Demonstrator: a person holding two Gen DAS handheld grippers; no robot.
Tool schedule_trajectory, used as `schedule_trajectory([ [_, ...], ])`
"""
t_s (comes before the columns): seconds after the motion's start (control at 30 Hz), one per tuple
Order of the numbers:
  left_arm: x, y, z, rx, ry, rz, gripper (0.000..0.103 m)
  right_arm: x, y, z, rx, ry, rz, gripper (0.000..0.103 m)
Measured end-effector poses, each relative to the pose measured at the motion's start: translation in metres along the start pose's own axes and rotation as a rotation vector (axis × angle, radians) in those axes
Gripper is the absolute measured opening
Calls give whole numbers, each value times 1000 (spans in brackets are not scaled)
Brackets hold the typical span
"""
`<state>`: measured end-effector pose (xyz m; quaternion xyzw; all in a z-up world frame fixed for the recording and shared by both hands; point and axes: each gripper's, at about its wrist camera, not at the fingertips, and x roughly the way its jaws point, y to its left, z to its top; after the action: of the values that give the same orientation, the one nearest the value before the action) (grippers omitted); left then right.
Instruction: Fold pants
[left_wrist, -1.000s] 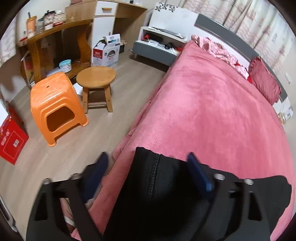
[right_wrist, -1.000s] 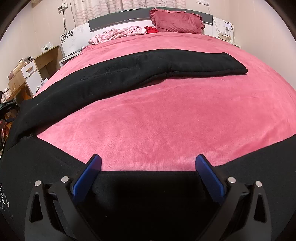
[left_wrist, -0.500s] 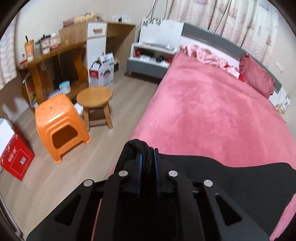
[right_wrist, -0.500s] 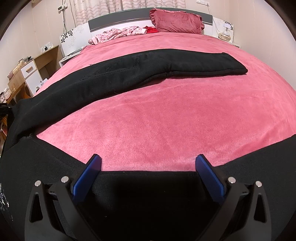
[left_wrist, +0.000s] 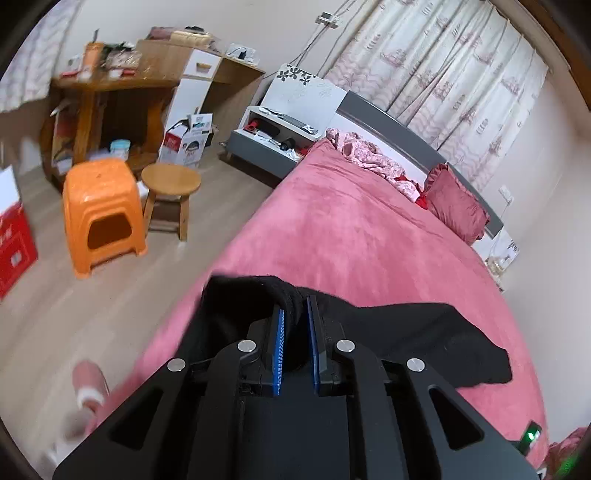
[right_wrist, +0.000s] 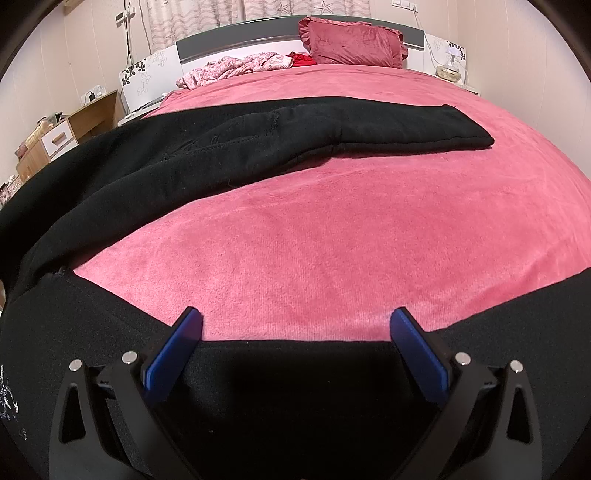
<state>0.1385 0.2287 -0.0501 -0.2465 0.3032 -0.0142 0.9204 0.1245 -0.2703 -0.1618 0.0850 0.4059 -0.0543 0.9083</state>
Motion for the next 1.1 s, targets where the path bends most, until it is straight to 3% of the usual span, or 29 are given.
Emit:
schedule_trajectory([
  [0.03,-5,1,-11,-13,6,2,6,0,0,0,0,1,-1,101],
  [0.23,2,23,-70,-97,99,54,6,0,-1,3,-1,21,-3,101],
  [0.37,9,31,-85,-89,103,67,6,1,3,18,-11,115,-23,101],
  [0.43,10,30,-84,-76,94,66,6,2,6,35,-3,163,-6,101],
  [0.6,15,35,-94,-64,90,62,6,-10,26,103,12,90,58,101],
  [0.77,14,37,-97,-67,83,48,6,11,63,171,65,112,115,101],
  [0.97,14,39,-101,-73,80,37,6,60,84,222,243,204,108,101],
  [1.1,14,43,-101,-76,80,31,6,86,88,231,329,250,82,101],
])
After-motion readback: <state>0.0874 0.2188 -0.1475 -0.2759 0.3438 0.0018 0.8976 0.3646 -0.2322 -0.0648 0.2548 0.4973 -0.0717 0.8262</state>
